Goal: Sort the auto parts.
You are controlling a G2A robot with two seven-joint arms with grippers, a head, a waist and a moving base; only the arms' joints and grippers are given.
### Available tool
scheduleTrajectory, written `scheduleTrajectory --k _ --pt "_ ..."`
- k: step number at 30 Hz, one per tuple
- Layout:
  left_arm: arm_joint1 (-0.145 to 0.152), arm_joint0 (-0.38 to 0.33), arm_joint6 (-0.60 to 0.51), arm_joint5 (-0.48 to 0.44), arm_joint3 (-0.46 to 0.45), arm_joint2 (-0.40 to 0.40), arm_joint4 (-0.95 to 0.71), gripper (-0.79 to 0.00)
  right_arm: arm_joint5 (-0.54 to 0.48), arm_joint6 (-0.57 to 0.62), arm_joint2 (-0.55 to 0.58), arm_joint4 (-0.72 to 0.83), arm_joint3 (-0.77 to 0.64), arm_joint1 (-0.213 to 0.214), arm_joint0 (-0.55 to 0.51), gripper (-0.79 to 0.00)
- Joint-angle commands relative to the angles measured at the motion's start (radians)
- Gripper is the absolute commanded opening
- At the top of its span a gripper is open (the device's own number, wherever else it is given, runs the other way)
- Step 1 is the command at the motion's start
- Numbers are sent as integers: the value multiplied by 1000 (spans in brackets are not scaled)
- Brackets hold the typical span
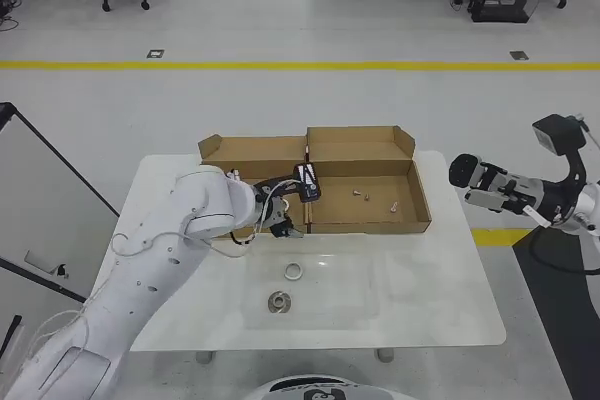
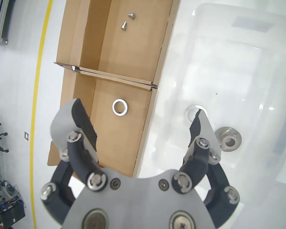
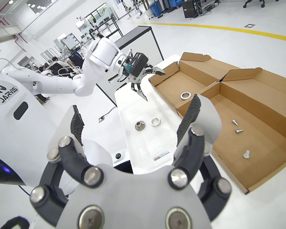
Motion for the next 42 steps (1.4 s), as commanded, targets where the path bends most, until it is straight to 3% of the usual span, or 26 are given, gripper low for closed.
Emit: scheduleTrajectory --k 1,5,17,21,27,32,41,42 --pt "27 5 -22 23 -43 13 -41 0 0 0 0 0 0 0 0 0" --pt "61 13 -53 53 -92 33 -144 0 0 0 0 0 0 0 0 0" --pt "62 23 -38 43 -85 42 -148 0 0 0 0 0 0 0 0 0" --pt "68 -8 -68 68 -90 150 -139 0 0 0 0 0 0 0 0 0" --pt "62 -144 -174 175 -65 323 -247 0 0 0 0 0 0 0 0 0" --pt "53 -236 -209 210 -7 437 -320 0 0 0 0 0 0 0 0 0" --pt "45 -319 -193 194 68 553 -350 0 0 0 0 0 0 0 0 0" --pt "45 -326 -194 194 74 565 -346 -28 0 0 0 0 0 0 0 0"
